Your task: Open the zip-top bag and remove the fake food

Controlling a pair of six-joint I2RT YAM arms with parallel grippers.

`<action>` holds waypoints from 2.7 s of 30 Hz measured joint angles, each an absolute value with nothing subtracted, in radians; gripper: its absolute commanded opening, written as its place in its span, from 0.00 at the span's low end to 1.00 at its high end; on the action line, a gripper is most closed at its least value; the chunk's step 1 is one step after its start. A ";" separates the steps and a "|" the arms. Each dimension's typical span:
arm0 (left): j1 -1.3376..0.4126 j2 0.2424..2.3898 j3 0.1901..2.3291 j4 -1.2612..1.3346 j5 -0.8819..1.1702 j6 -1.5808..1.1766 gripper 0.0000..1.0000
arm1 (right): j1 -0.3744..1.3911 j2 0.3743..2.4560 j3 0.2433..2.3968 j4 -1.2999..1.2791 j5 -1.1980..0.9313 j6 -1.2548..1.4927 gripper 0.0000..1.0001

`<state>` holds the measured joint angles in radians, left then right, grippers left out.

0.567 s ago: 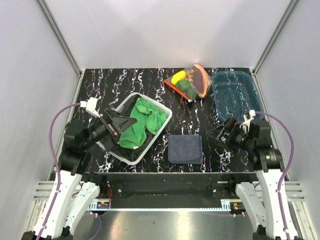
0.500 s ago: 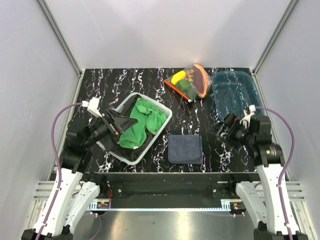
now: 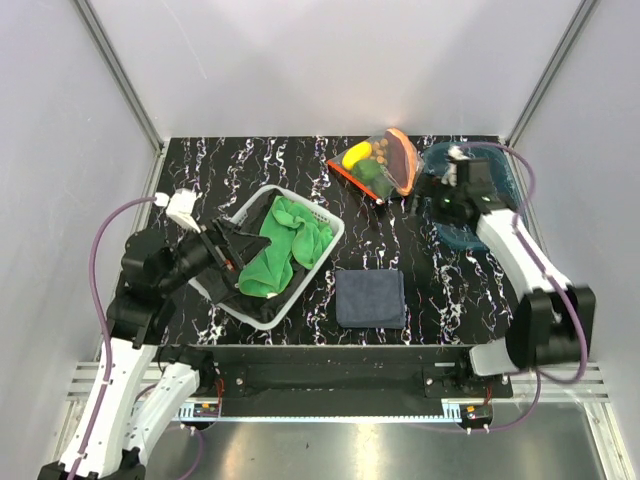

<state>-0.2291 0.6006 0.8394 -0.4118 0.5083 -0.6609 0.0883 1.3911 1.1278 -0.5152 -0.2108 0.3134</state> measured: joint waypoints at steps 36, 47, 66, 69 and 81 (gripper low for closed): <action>-0.237 0.748 0.926 -0.614 0.409 -0.525 0.98 | 0.511 2.178 1.669 -0.368 0.481 -0.340 0.01; -0.286 0.677 0.856 -0.485 0.371 -0.492 0.98 | 0.513 2.109 1.705 -0.486 0.380 -0.230 0.00; -0.469 1.463 1.113 0.069 0.479 0.021 0.87 | 0.512 1.686 1.538 -0.617 -0.070 -0.202 0.00; -0.507 1.536 1.203 0.080 0.514 0.072 0.84 | 0.511 1.675 1.502 -0.645 -0.130 -0.213 0.00; -0.564 1.699 1.348 0.070 0.692 0.188 0.75 | 0.434 1.522 1.427 -0.714 -0.326 -0.212 0.00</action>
